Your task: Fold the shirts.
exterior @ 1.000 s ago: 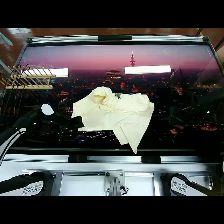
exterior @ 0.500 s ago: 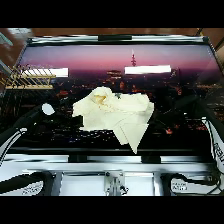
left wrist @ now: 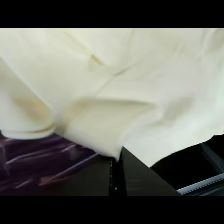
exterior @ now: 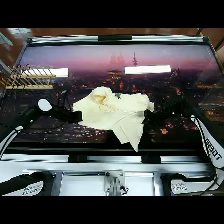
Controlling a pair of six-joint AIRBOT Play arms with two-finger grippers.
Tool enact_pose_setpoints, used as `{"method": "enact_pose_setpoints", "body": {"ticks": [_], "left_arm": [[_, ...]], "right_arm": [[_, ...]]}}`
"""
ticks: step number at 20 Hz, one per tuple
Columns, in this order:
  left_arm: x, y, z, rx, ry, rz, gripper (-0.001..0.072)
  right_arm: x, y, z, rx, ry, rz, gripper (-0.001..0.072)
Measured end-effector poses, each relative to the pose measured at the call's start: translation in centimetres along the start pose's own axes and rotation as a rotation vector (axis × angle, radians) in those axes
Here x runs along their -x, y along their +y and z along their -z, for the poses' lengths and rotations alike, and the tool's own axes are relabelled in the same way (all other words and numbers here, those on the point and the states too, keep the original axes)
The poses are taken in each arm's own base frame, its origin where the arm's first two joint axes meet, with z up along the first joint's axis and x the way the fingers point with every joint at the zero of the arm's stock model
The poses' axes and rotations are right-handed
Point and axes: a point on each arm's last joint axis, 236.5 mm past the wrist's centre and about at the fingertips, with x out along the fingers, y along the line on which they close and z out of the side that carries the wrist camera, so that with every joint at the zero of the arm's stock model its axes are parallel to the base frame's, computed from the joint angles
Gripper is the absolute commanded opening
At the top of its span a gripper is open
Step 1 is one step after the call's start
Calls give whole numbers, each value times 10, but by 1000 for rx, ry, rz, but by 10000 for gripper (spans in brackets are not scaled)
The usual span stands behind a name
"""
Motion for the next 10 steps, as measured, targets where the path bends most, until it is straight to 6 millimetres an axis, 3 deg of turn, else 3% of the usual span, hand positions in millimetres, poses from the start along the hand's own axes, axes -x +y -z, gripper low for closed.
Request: {"method": "enact_pose_setpoints", "body": {"ticks": [1,3,5,7,9,10], "left_arm": [[13,-5,-12,-37,-28,-7,29],[56,-25,-44,-142,-124,-19,29],[128,-60,-87,-277,-310,-17,30],[228,-103,-121,-400,-550,-16,30],[340,-149,-129,-501,-802,-3,30],[395,-173,-120,-547,-924,19,30]], "right_arm": [[11,12,-8,38,-36,-16,58],[51,49,-26,179,-150,-42,57],[120,103,-40,374,-336,-60,58],[216,166,-41,575,-608,-55,58],[326,230,-9,750,-935,-54,58],[374,254,16,812,-1084,-60,58]]}}
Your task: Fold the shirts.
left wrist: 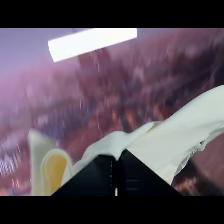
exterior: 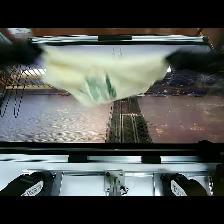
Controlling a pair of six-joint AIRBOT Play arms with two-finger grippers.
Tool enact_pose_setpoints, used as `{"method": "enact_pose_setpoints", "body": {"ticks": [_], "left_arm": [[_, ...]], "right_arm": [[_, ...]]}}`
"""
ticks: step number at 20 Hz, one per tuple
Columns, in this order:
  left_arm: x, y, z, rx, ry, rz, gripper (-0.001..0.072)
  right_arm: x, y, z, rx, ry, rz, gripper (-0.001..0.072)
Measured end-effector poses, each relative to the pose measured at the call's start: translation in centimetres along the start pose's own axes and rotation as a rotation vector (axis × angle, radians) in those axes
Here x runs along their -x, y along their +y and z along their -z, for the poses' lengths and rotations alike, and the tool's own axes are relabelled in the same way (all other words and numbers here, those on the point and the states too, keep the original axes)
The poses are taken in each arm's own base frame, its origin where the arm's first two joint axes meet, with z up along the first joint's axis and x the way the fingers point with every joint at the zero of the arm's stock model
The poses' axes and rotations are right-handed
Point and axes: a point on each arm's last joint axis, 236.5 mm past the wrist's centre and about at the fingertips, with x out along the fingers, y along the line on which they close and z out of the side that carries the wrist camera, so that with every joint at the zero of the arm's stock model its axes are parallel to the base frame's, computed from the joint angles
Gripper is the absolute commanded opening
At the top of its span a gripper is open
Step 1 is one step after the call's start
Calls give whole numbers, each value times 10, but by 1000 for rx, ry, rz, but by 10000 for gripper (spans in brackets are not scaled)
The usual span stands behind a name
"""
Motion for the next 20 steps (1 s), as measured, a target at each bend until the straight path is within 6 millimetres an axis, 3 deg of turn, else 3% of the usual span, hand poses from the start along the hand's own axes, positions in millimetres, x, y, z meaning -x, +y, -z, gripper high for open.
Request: {"method": "enact_pose_setpoints", "body": {"ticks": [2,4,6,9,11,13,16,20], "left_arm": [[69,-30,-67,-57,-204,33,30],[127,-58,-101,-94,-338,70,30],[167,-76,-111,-121,-403,92,30],[188,-89,-104,-140,-397,114,30],[182,-86,-88,-145,-333,105,30],[160,-74,-59,-117,-211,84,30],[104,-47,13,-34,47,53,30],[30,-19,126,133,346,38,30]], "right_arm": [[77,40,-75,112,-276,27,58],[143,75,-113,172,-466,38,58],[187,99,-125,188,-563,30,58],[209,110,-119,193,-565,43,58],[204,104,-107,190,-501,72,58],[187,86,-87,181,-388,120,59],[139,41,-33,119,-106,190,58],[60,-24,65,-25,290,230,58]]}}
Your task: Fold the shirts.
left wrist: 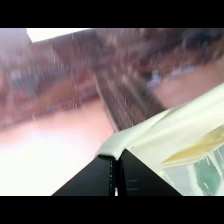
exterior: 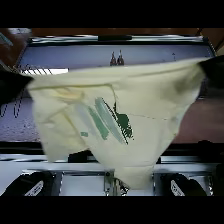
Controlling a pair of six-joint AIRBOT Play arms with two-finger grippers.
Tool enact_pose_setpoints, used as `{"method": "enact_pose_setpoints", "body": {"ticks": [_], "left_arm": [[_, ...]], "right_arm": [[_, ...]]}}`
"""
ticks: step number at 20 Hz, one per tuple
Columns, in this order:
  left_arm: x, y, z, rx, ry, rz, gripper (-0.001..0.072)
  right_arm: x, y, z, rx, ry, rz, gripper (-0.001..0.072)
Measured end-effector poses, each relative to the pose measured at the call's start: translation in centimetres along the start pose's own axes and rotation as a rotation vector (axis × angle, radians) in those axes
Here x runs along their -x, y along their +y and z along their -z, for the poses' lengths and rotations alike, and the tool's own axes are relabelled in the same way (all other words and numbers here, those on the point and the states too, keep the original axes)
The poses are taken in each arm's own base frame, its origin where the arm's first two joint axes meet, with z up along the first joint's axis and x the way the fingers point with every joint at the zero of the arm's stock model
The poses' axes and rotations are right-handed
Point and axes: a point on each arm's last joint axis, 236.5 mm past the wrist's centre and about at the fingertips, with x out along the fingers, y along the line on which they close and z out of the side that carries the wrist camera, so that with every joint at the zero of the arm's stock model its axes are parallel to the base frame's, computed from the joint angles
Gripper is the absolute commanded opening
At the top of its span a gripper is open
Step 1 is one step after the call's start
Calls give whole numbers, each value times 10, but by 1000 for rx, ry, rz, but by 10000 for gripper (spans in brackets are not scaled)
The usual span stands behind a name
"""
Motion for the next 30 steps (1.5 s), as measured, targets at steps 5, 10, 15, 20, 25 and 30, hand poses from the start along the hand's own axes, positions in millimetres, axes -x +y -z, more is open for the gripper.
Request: {"method": "enact_pose_setpoints", "body": {"ticks": [5,10,15,20,25,30], "left_arm": [[-108,49,44,148,107,-39,30],[-194,92,59,236,128,-86,31],[-250,113,86,374,176,-89,689],[-213,156,112,480,375,-132,497],[-130,202,174,583,633,-191,626],[-111,196,257,661,812,-141,604]], "right_arm": [[-123,-51,35,-101,173,45,59],[-210,-89,41,-216,147,95,59],[-264,-105,75,-323,222,104,571],[-238,-113,98,-257,389,103,568],[-161,-159,165,-274,651,236,437],[-123,-155,245,-413,811,226,439]]}}
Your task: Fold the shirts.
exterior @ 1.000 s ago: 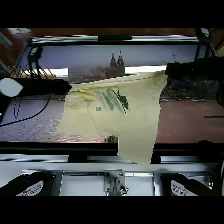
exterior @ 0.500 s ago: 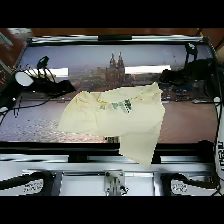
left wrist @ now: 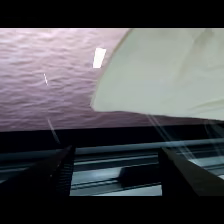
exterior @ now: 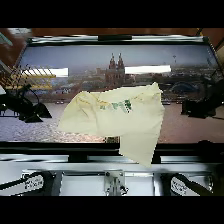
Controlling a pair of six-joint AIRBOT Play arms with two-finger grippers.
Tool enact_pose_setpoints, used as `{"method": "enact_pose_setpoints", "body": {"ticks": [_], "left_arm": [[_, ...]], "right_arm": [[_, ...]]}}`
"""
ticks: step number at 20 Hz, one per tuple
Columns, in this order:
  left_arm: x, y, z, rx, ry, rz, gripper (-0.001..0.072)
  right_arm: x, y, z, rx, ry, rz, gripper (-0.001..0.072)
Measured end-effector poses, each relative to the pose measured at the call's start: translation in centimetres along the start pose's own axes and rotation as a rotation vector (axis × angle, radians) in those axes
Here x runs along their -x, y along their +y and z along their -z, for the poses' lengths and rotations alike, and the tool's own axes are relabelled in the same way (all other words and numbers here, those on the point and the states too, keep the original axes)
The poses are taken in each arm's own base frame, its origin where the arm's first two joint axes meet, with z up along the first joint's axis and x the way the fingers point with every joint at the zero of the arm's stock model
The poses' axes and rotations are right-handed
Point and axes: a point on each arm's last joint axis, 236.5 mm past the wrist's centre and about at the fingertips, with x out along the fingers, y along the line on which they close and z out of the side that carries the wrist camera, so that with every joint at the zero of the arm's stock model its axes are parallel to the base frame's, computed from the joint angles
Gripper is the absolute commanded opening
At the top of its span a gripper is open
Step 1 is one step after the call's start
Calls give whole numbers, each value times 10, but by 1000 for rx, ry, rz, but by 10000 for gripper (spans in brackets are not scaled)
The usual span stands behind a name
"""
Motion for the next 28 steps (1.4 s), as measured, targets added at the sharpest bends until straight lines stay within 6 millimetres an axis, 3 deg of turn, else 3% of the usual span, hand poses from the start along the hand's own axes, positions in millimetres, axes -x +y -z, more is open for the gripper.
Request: {"method": "enact_pose_setpoints", "body": {"ticks": [2,4,7,9,13,18,20,22,24,28], "left_arm": [[-20,8,8,-2,19,12,602],[-36,9,15,-5,41,36,602],[-54,14,15,6,57,54,600],[-62,11,11,11,48,76,525],[-75,-1,1,9,26,111,526],[-95,-19,8,-13,89,143,515],[-102,-24,8,-30,96,136,226],[-107,-26,8,-44,100,123,185],[-110,-29,8,-49,102,118,33],[-112,-32,9,-47,107,113,29]], "right_arm": [[-10,-3,18,-24,40,-12,438],[-15,5,24,-38,44,-55,439],[-18,16,17,-60,3,-113,439],[-18,25,11,-69,-23,-151,439],[-17,33,6,-80,-49,-186,439],[-17,35,5,-85,-52,-198,439],[-17,36,6,-87,-49,-199,439],[-17,36,6,-90,-47,-202,439],[-18,37,9,-93,-35,-204,439],[-26,37,17,-101,-7,-207,439]]}}
